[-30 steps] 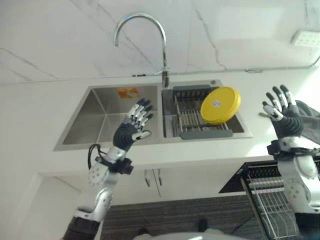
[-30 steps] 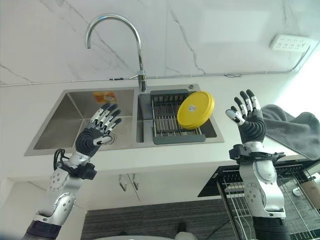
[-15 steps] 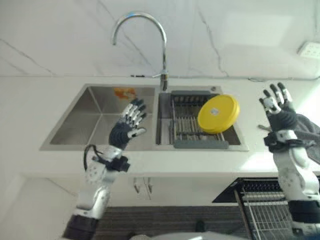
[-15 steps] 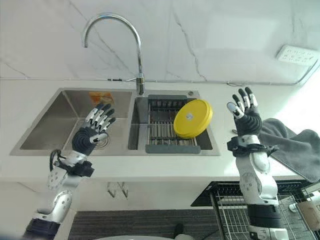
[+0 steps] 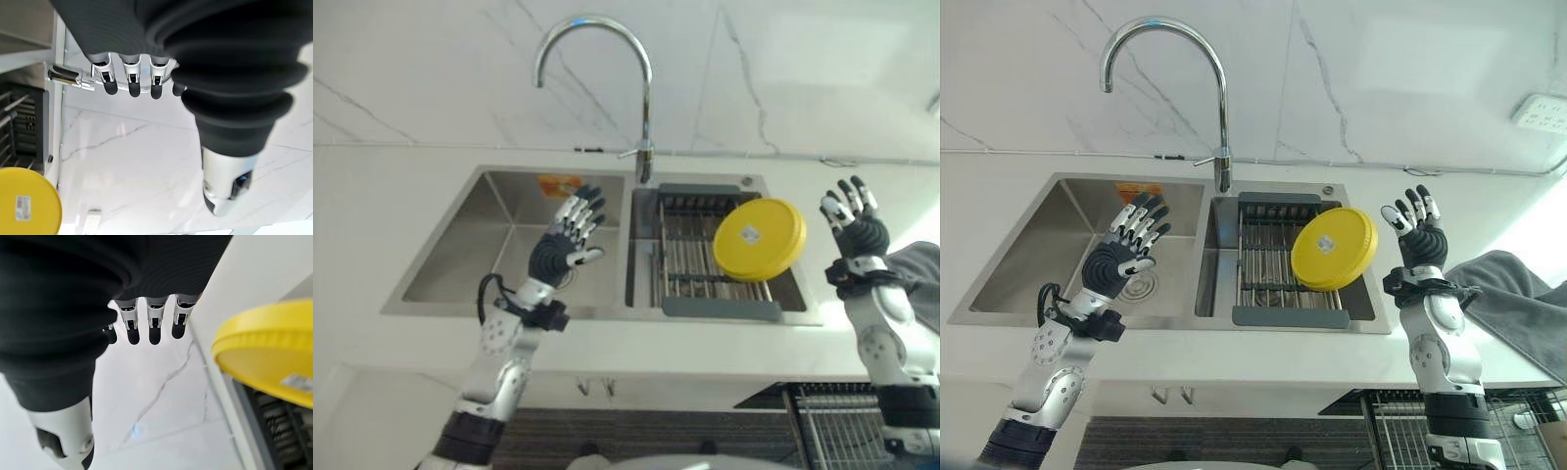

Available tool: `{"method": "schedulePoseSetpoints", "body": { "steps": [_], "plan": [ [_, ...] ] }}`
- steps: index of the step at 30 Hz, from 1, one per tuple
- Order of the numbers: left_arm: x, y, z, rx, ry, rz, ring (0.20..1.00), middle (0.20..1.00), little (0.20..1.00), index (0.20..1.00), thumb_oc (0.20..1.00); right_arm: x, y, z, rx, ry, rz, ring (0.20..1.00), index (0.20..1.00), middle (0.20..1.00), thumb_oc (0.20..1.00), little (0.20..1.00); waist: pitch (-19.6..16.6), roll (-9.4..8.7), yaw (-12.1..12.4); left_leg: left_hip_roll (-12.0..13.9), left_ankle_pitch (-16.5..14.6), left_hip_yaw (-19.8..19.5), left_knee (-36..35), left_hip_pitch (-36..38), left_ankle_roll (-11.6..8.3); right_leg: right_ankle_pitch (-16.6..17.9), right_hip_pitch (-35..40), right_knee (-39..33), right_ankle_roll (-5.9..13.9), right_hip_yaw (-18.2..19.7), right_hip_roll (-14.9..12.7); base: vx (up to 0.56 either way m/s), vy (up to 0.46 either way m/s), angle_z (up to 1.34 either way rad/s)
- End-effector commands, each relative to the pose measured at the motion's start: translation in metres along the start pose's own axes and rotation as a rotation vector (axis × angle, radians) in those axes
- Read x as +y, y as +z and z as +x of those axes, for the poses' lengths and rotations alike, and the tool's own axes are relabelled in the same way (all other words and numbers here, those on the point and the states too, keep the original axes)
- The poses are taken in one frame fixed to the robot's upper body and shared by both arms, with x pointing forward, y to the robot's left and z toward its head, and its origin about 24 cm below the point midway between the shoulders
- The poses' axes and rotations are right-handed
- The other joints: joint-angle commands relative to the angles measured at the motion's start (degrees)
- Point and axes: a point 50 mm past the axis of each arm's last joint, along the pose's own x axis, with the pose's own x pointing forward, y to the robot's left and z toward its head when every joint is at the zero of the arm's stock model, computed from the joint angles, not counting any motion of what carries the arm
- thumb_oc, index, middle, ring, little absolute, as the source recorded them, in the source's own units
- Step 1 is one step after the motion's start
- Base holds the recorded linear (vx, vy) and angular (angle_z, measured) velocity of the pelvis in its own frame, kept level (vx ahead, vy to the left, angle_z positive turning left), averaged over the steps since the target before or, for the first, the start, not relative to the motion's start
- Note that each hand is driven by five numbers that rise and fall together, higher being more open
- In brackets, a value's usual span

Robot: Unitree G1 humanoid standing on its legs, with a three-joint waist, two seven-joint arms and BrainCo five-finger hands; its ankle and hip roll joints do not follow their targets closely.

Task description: Place the dishes in the dishwasher.

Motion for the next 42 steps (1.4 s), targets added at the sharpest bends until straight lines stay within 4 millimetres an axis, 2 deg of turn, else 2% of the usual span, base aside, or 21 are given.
{"method": "schedulePoseSetpoints", "body": {
  "steps": [1, 13, 20, 24, 33, 42],
  "plan": [
    [-0.008, 0.026, 0.013, -0.135, -0.058, 0.047, 1.000, 1.000, 1.000, 1.000, 1.000, 0.006, 0.038, 0.015, -0.138, 0.018, -0.065, 1.000, 1.000, 1.000, 1.000, 1.000, -0.9, 1.95, 0.9, 5.2, -3.7, 0.1, 0.4, 1.6, -1.69, -3.5, 0.9, 0.0, 3.33, -2.0, -2.5, 0.04, -0.011, -0.01],
    [-0.005, 0.024, 0.010, -0.114, -0.046, 0.042, 1.000, 1.000, 1.000, 1.000, 1.000, -0.015, 0.036, 0.024, -0.084, -0.088, -0.136, 1.000, 1.000, 1.000, 1.000, 1.000, -1.4, 1.94, 1.5, 5.4, -4.2, -0.1, 0.4, 2.1, -1.80, -3.5, 1.2, 0.0, 3.15, -2.1, -2.4, 0.01, -0.005, 0.00],
    [-0.005, 0.023, 0.012, -0.109, -0.053, 0.034, 1.000, 1.000, 1.000, 1.000, 1.000, -0.029, 0.012, 0.028, 0.094, -0.107, -0.133, 1.000, 1.000, 1.000, 1.000, 1.000, -1.6, 1.79, 1.8, 5.5, -4.0, 0.0, 0.4, 2.2, -2.07, -3.6, 1.2, 0.0, 3.00, -2.4, -2.2, 0.00, 0.000, 0.00],
    [-0.005, 0.022, 0.013, -0.100, -0.063, 0.029, 1.000, 1.000, 1.000, 1.000, 1.000, -0.033, 0.005, 0.031, 0.152, -0.101, -0.094, 1.000, 1.000, 1.000, 1.000, 1.000, -1.7, 1.70, 2.1, 5.5, -4.1, -0.1, 0.4, 2.4, -2.11, -3.6, 1.4, 0.0, 2.95, -2.7, -2.1, 0.00, 0.000, 0.00],
    [-0.004, 0.022, 0.015, -0.094, -0.063, 0.024, 1.000, 1.000, 1.000, 1.000, 1.000, -0.032, -0.003, 0.036, 0.218, -0.086, -0.024, 1.000, 1.000, 1.000, 1.000, 1.000, -1.7, 1.80, 2.4, 5.3, -4.1, -0.4, 0.4, 2.6, -2.21, -3.5, 1.6, 0.0, 2.93, -3.0, -2.2, 0.00, 0.003, 0.02],
    [-0.005, 0.021, 0.017, -0.088, -0.067, 0.024, 1.000, 1.000, 1.000, 1.000, 1.000, -0.026, -0.003, 0.040, 0.235, -0.052, -0.028, 1.000, 1.000, 1.000, 1.000, 1.000, -1.7, 1.68, 2.6, 5.3, -4.0, -0.4, 0.4, 2.7, -2.24, -3.5, 1.6, 0.0, 2.82, -3.2, -2.1, 0.00, 0.000, 0.00]
  ]
}}
